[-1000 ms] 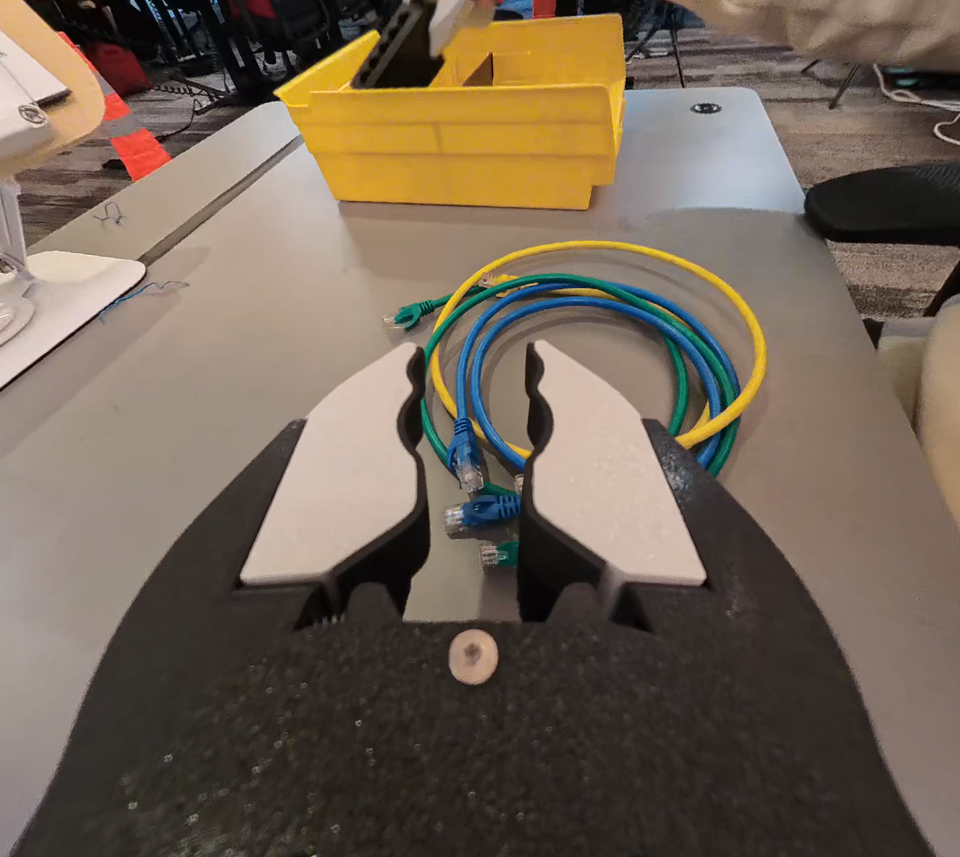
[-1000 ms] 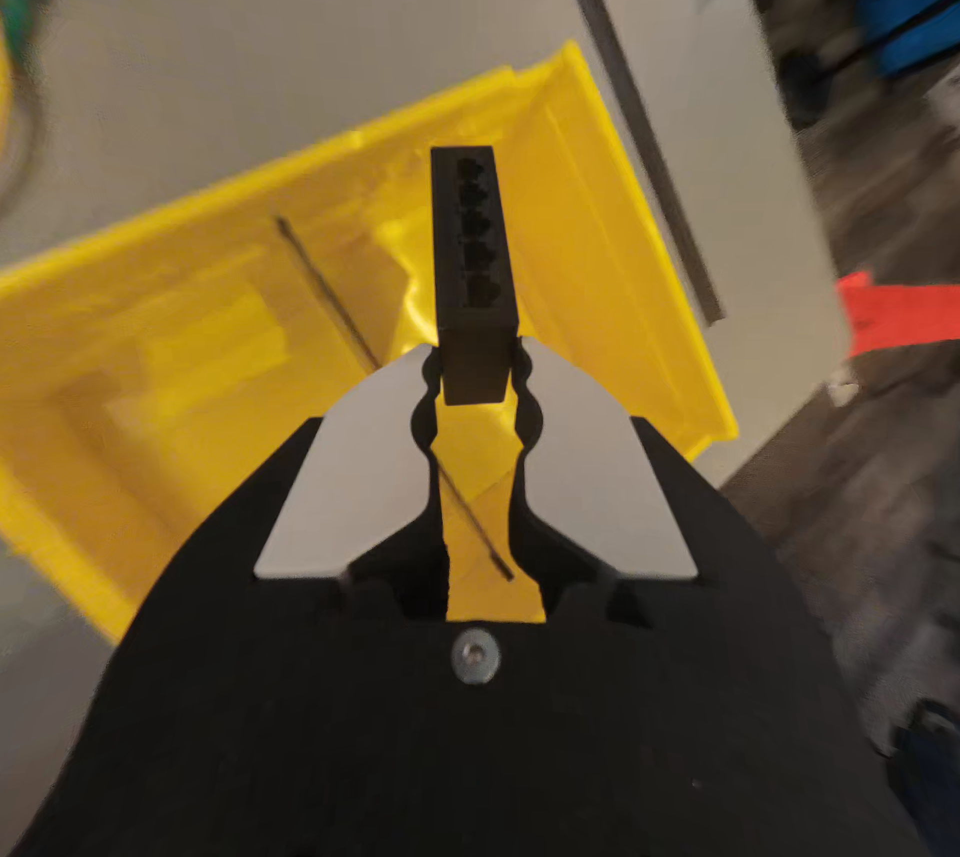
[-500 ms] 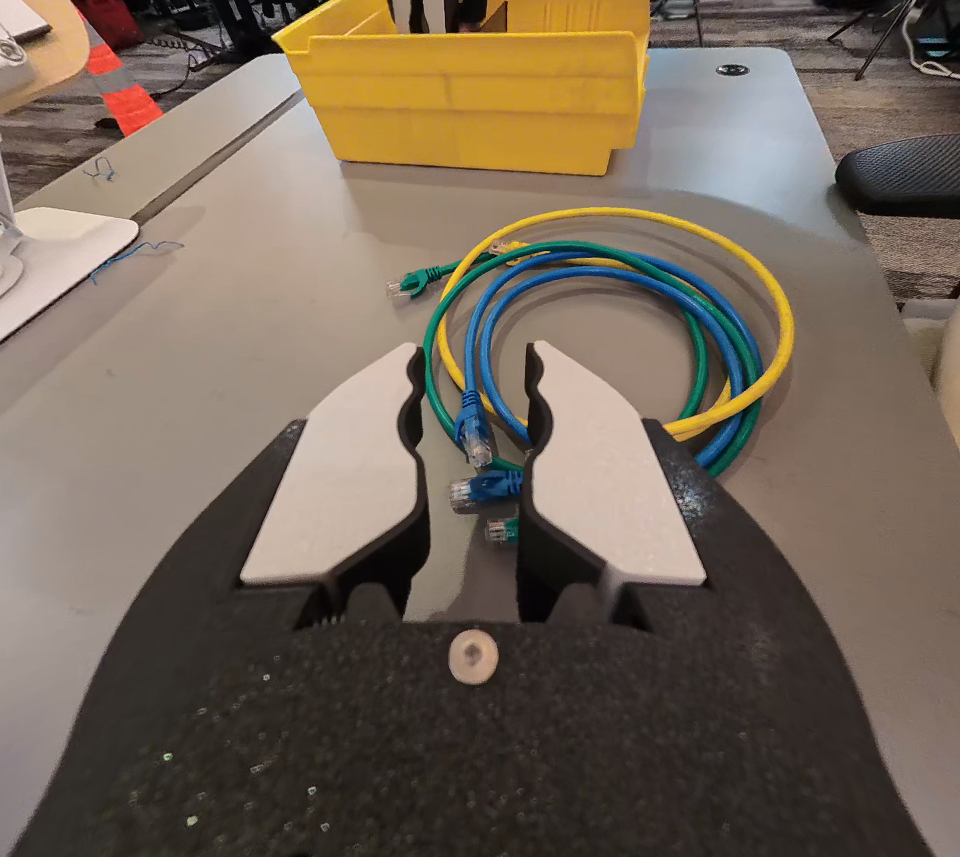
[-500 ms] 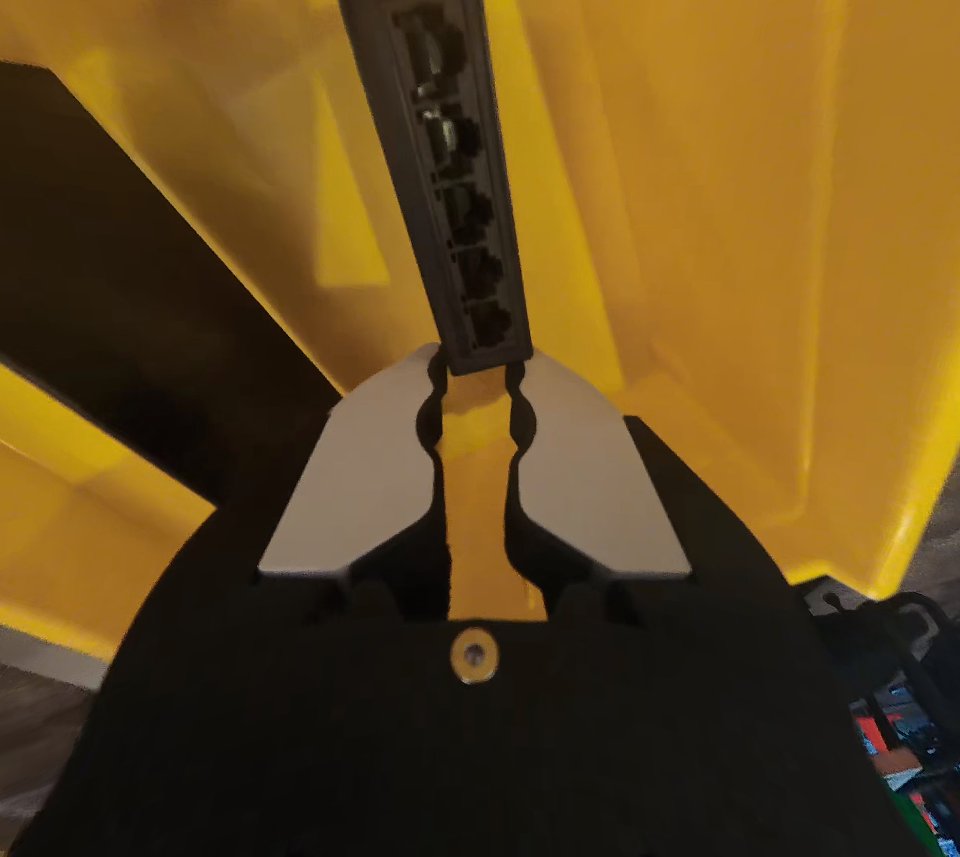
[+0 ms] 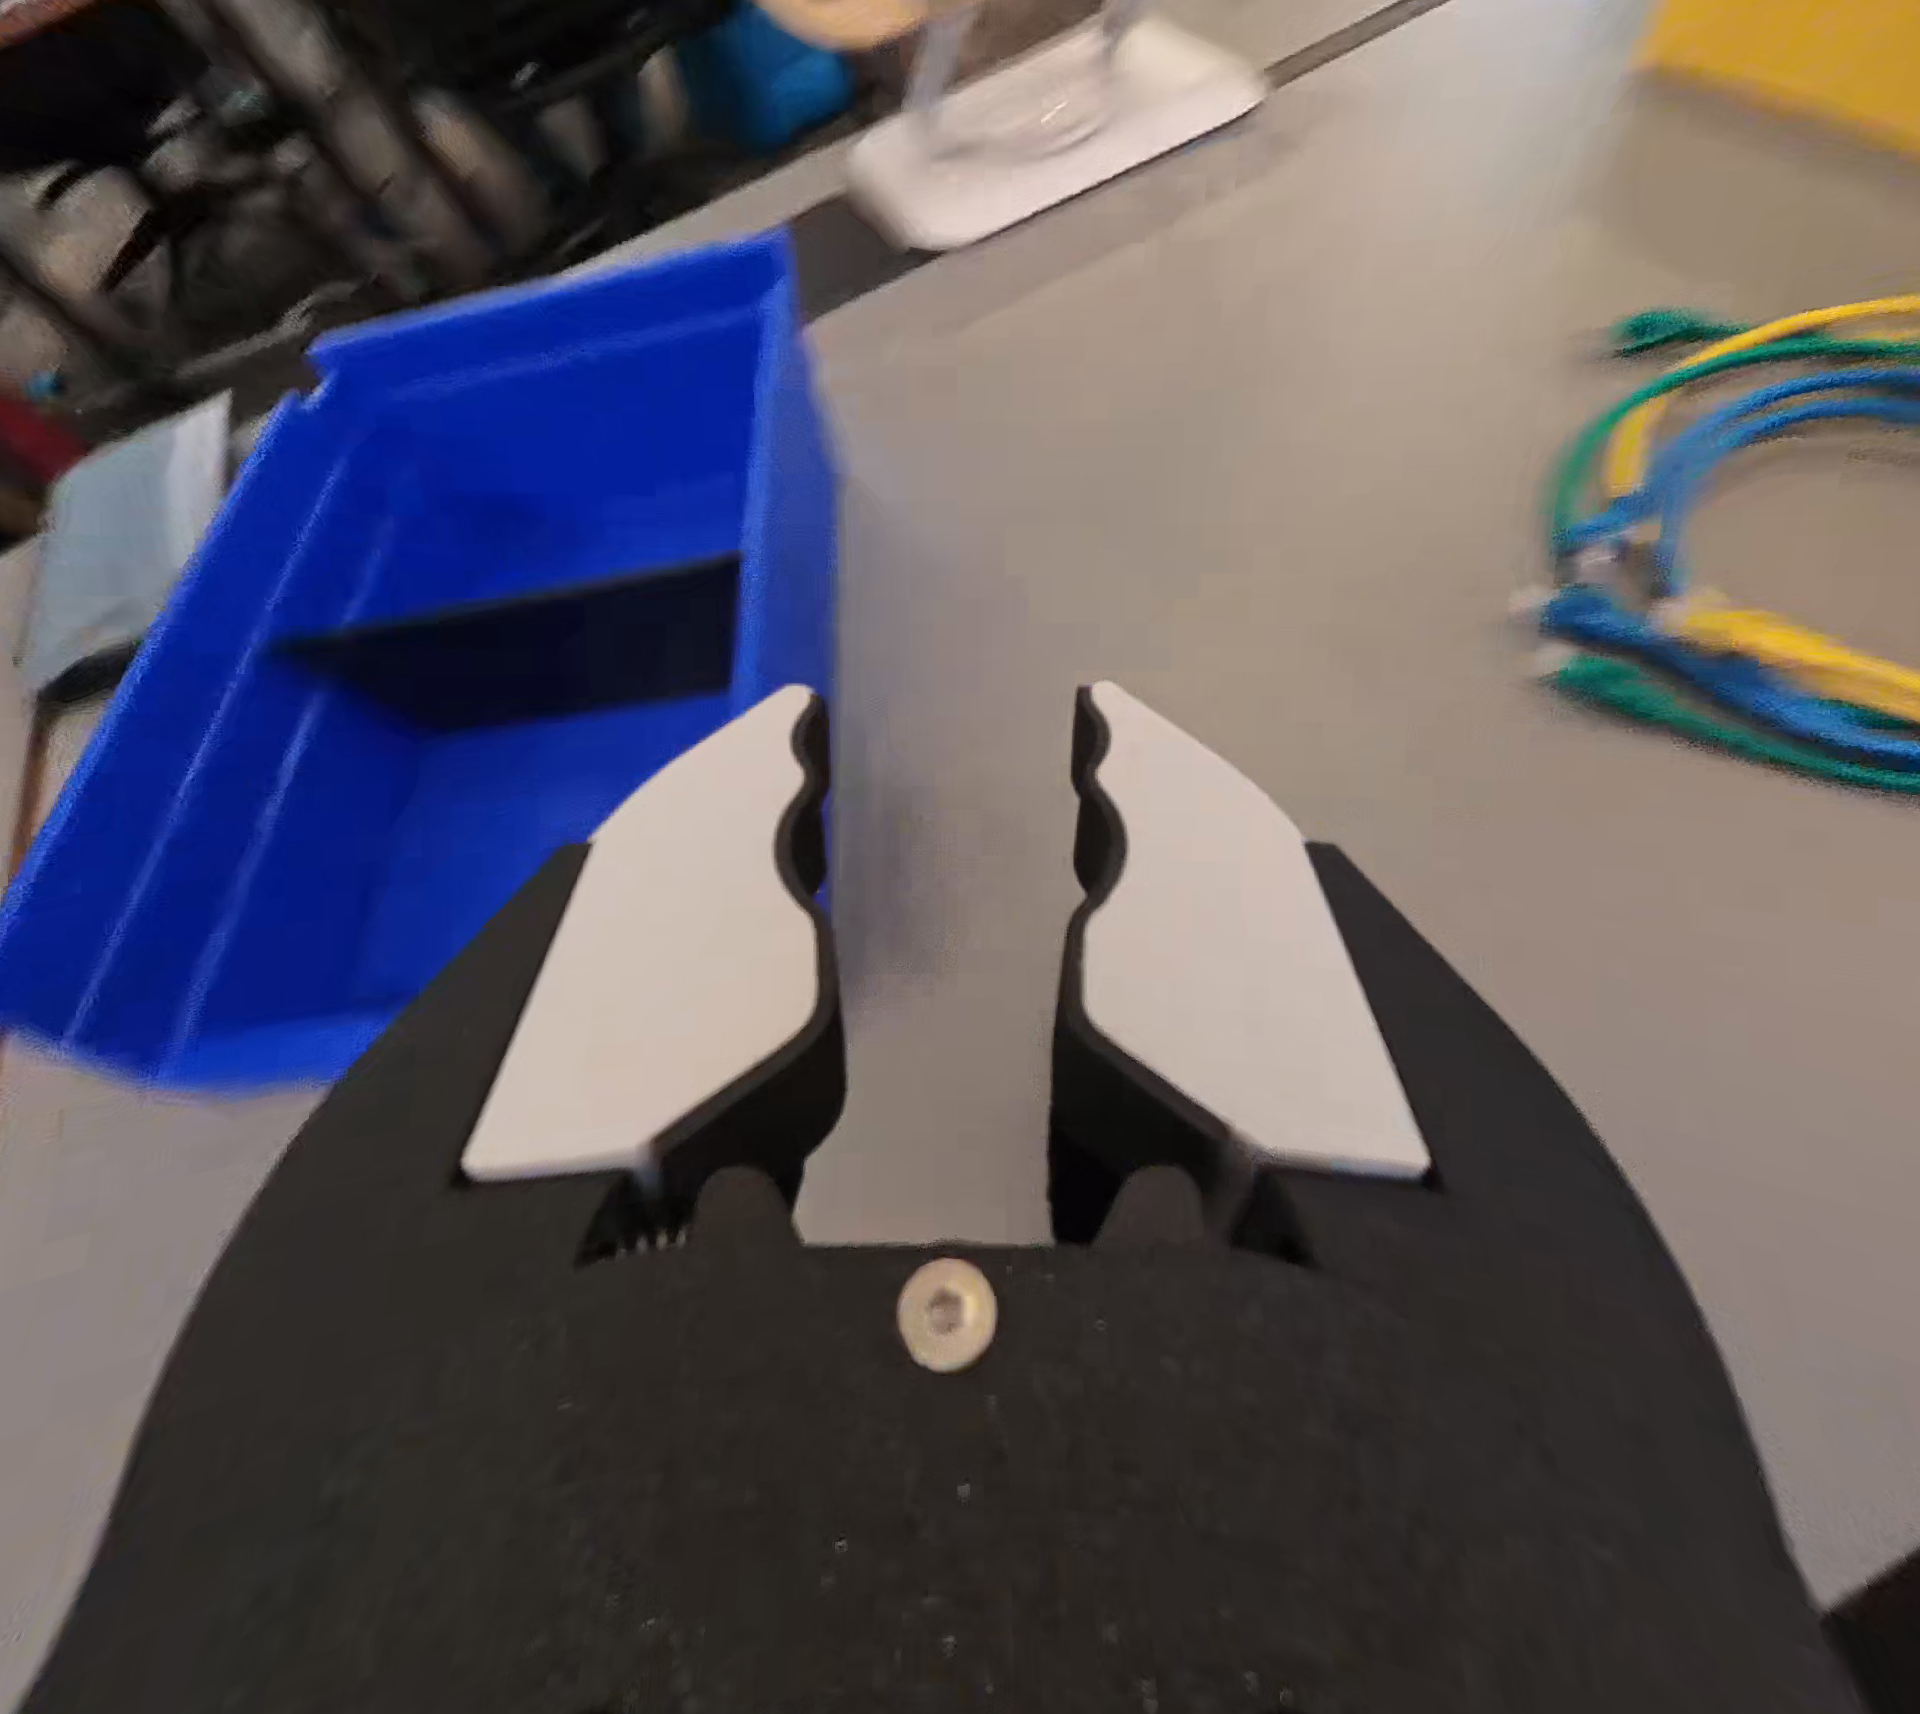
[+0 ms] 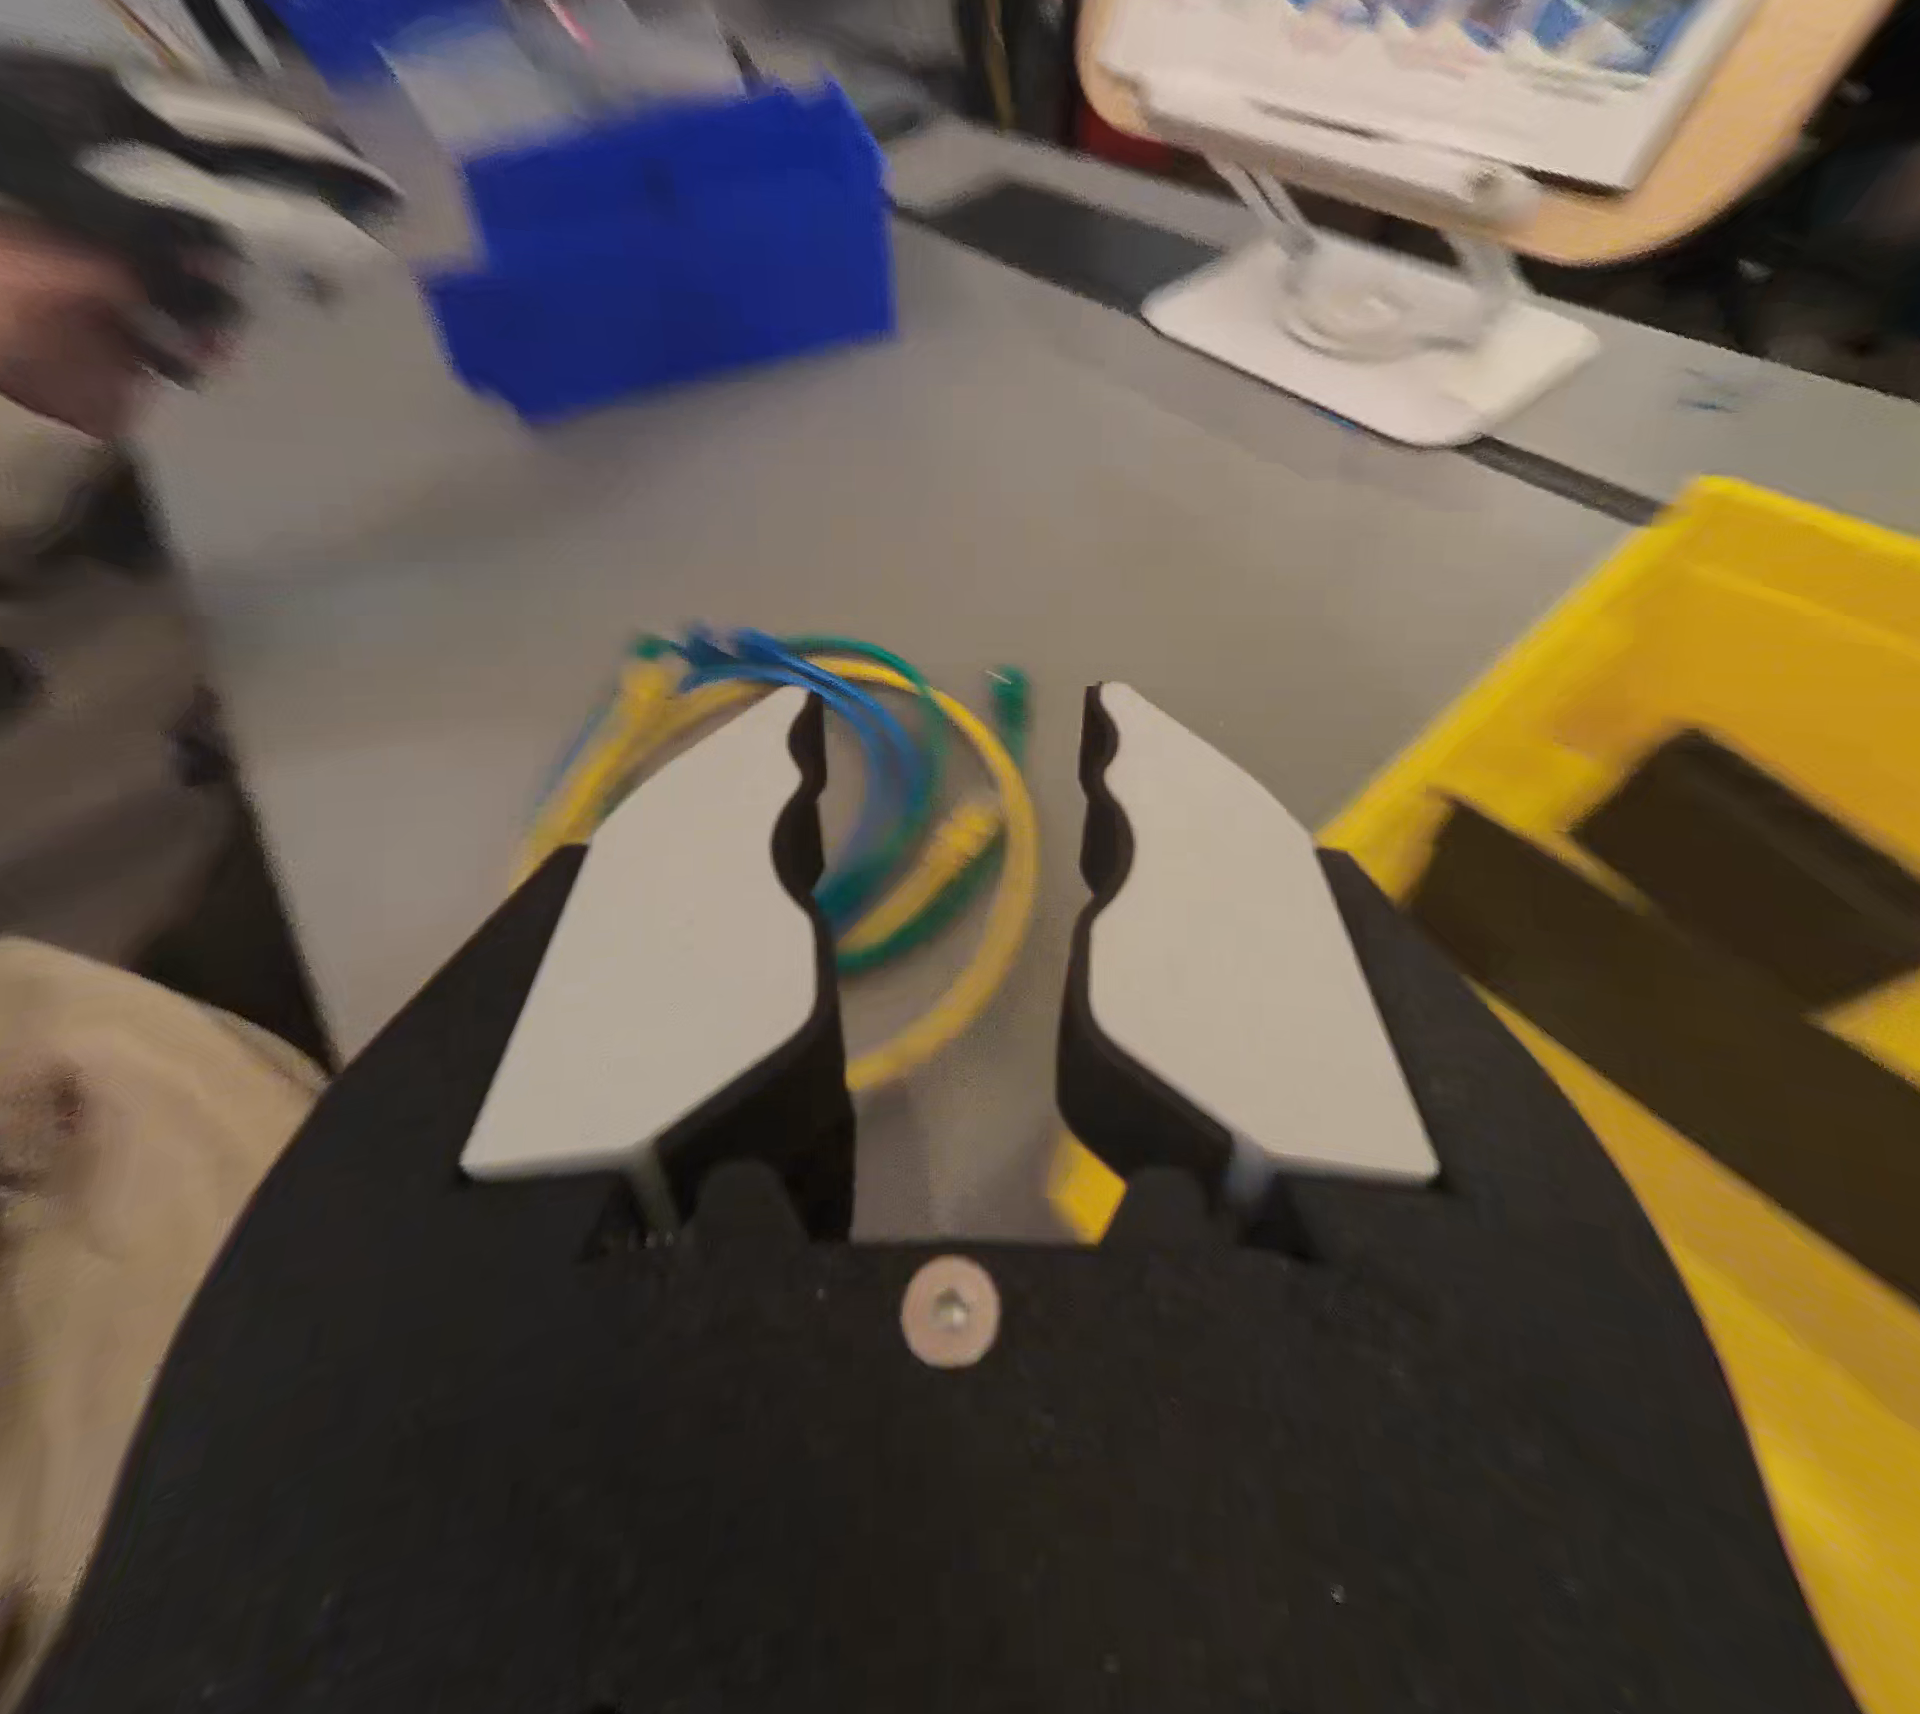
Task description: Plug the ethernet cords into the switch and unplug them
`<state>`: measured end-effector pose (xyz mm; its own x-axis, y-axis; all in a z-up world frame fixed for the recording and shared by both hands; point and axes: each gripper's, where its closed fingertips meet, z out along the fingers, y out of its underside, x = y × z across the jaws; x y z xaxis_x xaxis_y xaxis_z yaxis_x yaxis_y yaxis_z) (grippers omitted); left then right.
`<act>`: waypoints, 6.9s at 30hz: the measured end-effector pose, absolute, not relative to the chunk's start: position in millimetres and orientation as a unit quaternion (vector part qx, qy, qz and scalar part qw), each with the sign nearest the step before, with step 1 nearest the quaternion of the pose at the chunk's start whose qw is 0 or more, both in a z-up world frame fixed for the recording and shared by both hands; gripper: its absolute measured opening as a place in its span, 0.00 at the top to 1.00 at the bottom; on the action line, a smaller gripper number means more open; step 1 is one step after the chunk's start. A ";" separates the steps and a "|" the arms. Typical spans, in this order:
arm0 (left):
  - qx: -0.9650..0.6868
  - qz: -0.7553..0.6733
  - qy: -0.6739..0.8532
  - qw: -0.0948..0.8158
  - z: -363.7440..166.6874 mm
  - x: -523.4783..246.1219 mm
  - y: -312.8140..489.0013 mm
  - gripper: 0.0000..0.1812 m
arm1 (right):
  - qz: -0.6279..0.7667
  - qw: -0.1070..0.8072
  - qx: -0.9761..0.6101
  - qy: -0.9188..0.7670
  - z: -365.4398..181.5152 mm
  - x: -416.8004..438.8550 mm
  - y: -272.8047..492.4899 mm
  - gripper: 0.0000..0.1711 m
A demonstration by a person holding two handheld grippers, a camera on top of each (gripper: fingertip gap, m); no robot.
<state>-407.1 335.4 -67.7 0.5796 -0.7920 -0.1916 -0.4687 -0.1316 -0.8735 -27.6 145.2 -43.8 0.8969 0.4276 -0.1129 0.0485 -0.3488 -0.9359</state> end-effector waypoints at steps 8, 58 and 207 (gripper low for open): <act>-0.798 -0.207 0.338 0.454 -116.5 -432.8 353.6 0.79 | 0.254 0.530 -0.774 -0.233 -102.4 -166.0 90.7 0.72; -0.736 -0.412 0.445 0.302 -152.5 -333.7 113.8 0.81 | -0.169 0.493 -0.786 -0.332 -44.8 -81.4 140.9 0.97; -0.729 -0.372 0.466 0.337 -145.6 -342.2 120.4 0.83 | 0.048 0.202 -0.759 -0.617 -212.2 -210.4 167.9 0.96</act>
<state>-342.2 120.4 -145.6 0.2894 -0.9295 0.2287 -0.4279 -0.3393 -0.8377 -210.4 167.9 -212.2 0.2345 0.9558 0.1775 0.9173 -0.1572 -0.3658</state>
